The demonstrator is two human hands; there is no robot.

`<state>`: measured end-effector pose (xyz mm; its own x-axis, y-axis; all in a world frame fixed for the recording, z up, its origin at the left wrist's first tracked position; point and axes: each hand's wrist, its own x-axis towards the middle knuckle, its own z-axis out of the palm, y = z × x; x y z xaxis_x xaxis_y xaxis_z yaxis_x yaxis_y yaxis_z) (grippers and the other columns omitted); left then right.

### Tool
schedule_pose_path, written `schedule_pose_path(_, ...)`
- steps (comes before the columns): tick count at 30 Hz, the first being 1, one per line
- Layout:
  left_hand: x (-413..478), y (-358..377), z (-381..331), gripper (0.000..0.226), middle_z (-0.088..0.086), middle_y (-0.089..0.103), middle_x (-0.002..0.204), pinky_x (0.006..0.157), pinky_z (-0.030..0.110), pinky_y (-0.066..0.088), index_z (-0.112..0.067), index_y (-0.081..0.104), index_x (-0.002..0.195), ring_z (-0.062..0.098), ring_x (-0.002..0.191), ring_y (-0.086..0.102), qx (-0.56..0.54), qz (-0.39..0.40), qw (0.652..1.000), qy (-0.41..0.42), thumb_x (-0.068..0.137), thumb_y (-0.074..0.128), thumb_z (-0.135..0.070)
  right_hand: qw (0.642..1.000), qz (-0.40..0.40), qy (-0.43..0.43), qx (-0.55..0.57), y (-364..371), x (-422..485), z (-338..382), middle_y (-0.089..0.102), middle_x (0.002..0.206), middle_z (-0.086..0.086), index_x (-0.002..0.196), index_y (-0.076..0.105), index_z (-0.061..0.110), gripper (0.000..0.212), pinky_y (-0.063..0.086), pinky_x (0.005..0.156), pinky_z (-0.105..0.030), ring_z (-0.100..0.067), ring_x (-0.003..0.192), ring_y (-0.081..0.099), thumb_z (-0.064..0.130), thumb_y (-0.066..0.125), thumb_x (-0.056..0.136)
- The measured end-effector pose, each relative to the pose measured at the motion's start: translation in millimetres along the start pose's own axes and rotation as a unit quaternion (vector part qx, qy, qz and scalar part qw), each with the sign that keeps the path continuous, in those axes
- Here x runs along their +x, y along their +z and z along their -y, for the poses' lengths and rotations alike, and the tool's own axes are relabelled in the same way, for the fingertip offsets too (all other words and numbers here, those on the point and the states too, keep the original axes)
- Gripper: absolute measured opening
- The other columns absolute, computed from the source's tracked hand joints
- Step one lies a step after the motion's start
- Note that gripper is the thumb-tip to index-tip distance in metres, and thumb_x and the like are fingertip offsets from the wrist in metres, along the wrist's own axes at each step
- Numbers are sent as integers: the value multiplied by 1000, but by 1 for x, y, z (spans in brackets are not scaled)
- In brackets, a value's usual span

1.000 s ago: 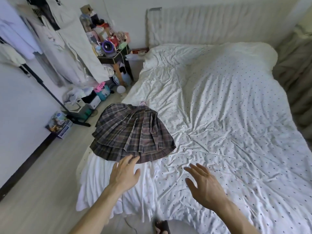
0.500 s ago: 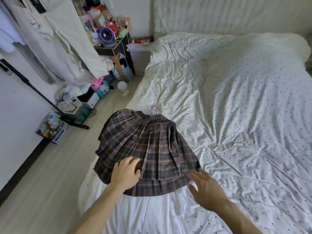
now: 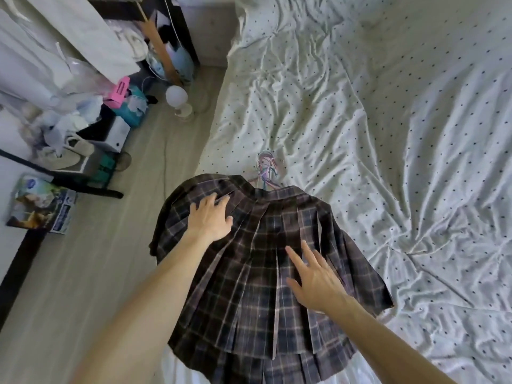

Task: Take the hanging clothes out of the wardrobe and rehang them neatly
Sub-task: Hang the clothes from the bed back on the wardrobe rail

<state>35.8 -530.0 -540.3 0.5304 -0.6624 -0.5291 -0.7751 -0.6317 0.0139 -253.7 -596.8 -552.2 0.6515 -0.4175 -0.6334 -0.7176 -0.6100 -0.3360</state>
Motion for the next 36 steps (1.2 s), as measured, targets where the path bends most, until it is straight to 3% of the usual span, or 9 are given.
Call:
schedule_pose_path(9, 124, 4, 5, 59, 5, 23, 163, 120, 56, 17, -26, 15, 157, 27, 150, 18, 38, -15, 999, 29, 103, 39, -30, 998, 10, 43, 44, 60, 40, -4, -31, 161, 1, 153, -13, 45, 75, 15, 118, -65, -28, 148, -27, 42, 41, 102)
schedule_pose_path(12, 145, 8, 7, 53, 8, 49, 145, 117, 54, 22, -24, 34, 149, 30, 138, 38, 74, 0, 997, 22, 100, 47, -40, 997, 9, 36, 72, 61, 44, -12, -30, 160, 7, 153, -8, 49, 73, 12, 119, -63, -23, 148, -28, 44, 43, 101)
schedule_pose_path(16, 135, 4, 11, 41, 9, 62, 119, 100, 45, 44, -24, 52, 132, 32, 114, 55, 71, -71, 994, 39, 97, 51, -44, 994, 26, 29, 106, 51, 42, -18, -24, 162, 8, 155, 3, 47, 71, 11, 122, -56, -21, 150, -23, 45, 47, 100)
schedule_pose_path(20, 95, -14, 16, 27, 5, 57, 100, 72, 37, 47, -15, 51, 118, 27, 87, 56, -32, -57, 998, 22, 101, 44, -35, 986, 48, 47, 154, 36, 27, -21, -8, 166, 5, 156, 18, 39, 65, 10, 123, -39, -21, 153, -8, 54, 46, 98)
schedule_pose_path(24, 45, -33, 27, 12, 5, 67, 100, 70, 33, 45, -22, 56, 93, 26, 84, 57, -62, -16, 998, 24, 95, 47, -30, 972, 34, 94, 212, 19, -7, -14, 38, 155, -1, 150, 38, 27, 63, 39, 107, -28, -17, 131, 48, 58, 45, 97)
schedule_pose_path(27, 4, -47, 19, 22, 4, 65, 112, 80, 34, 44, -19, 64, 103, 29, 101, 58, -34, -5, 999, 32, 92, 51, -32, 970, 33, 83, 225, 9, -39, -5, 49, 145, 0, 147, 42, 26, 59, 42, 93, -22, -13, 120, 53, 58, 45, 97)
schedule_pose_path(30, -39, -46, 5, 32, 5, 61, 119, 90, 35, 45, -18, 56, 118, 28, 109, 56, -174, 84, 981, -9, 89, 57, -32, 959, 12, 67, 274, -3, -67, 8, 59, 126, 6, 142, 47, 25, 55, 42, 76, -13, -3, 99, 54, 57, 46, 98)
schedule_pose_path(33, -87, -27, -8, 45, 2, 58, 121, 88, 36, 46, -21, 44, 129, 26, 109, 58, -234, 88, 968, -20, 90, 65, -30, 926, -14, 69, 371, -11, -86, 18, 60, 116, 16, 137, 52, 26, 54, 42, 88, -16, -2, 106, 56, 60, 49, 95)
schedule_pose_path(36, -140, -1, -35, 29, -2, 66, 108, 82, 34, 50, -28, 54, 118, 19, 96, 63, -222, 74, 972, 21, 91, 64, -31, 871, -47, 97, 479, -15, -96, 29, 64, 105, 16, 122, 59, 30, 56, 48, 90, -25, -3, 98, 61, 72, 55, 85)
